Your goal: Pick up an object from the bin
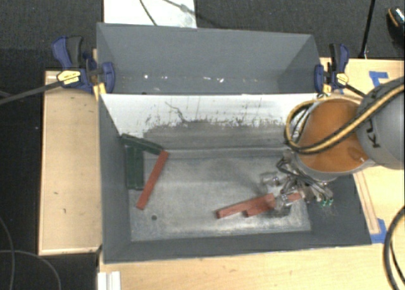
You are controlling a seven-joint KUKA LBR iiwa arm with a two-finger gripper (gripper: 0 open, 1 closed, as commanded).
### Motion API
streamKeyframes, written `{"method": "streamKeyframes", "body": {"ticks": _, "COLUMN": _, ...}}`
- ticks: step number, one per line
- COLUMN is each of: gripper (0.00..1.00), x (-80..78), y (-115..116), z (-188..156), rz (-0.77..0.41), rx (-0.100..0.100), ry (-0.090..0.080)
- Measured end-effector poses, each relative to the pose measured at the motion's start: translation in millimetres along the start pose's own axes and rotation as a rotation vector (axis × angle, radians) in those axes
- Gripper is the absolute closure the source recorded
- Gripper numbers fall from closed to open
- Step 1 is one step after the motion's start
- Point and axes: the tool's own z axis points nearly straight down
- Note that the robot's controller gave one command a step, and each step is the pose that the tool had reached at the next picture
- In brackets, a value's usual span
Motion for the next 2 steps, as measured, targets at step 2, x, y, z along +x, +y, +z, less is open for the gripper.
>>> {"method": "streamKeyframes", "body": {"ticks": 2, "gripper": 1.00, "x": -52.4, "y": 47, "z": -220, "rz": -0.126, "rx": 0.004, "ry": -0.010}}
